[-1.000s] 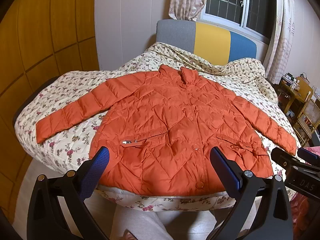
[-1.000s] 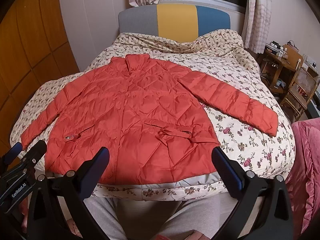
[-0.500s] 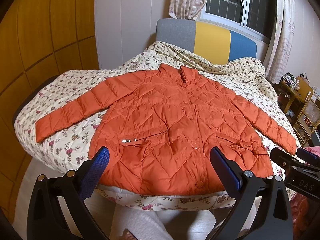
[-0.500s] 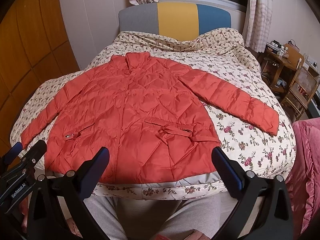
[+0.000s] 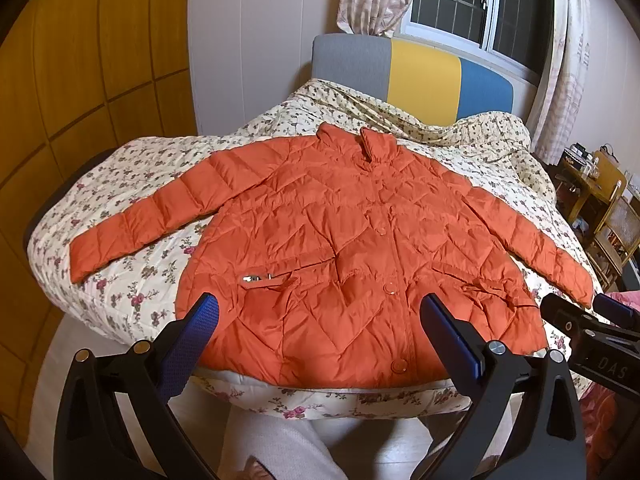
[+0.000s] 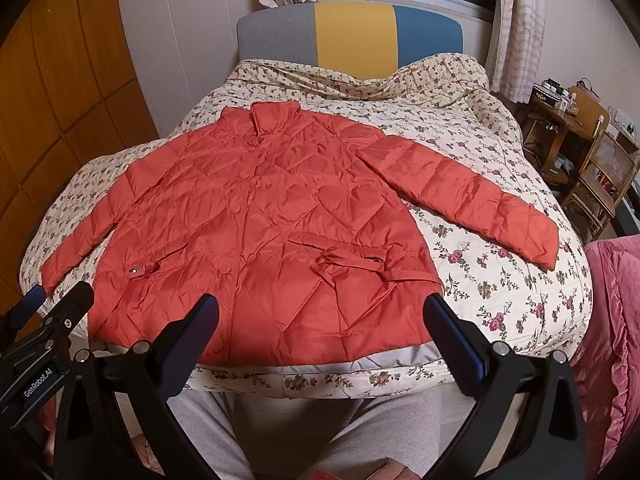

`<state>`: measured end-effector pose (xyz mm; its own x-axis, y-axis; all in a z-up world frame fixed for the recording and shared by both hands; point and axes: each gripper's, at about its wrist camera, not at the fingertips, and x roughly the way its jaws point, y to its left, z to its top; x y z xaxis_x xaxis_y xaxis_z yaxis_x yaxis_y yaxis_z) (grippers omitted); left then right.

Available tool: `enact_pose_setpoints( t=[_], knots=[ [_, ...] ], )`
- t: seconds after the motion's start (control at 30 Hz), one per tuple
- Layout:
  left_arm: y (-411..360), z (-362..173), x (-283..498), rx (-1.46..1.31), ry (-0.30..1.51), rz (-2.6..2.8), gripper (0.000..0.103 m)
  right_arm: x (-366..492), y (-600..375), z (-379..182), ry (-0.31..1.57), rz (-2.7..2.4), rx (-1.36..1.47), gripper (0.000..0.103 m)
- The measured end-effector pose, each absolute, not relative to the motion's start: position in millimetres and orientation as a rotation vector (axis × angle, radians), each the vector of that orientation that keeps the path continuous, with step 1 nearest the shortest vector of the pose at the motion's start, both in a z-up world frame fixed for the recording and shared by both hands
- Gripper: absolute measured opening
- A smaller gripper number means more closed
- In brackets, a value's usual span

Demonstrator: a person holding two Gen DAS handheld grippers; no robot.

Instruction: Fold large clothes

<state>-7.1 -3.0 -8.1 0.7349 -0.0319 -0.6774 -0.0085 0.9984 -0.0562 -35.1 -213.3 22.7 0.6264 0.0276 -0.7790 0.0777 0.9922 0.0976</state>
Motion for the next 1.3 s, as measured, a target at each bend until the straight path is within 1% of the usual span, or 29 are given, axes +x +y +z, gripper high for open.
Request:
enact_pose_setpoints(
  t=[1.0,1.13,1.3],
  knots=[
    [-2.6,-9.6,-3.0,-0.056,0.764,-0.016,0.100,-33.3,-211.8,20.2,0.902,-0.028,0.120,0.101],
    [-2.8,-14.4,1.7,-0.061,0.788,-0.029,0.100,-30.0,-215.6,16.7,0.906,-0.039,0.133,0.101],
    [2.9,-33.6,14.4,-0.131,0.870,-0.119,0.100,-21.7,-228.4,8.2,0.899,-0.047,0.178,0.101]
  ],
)
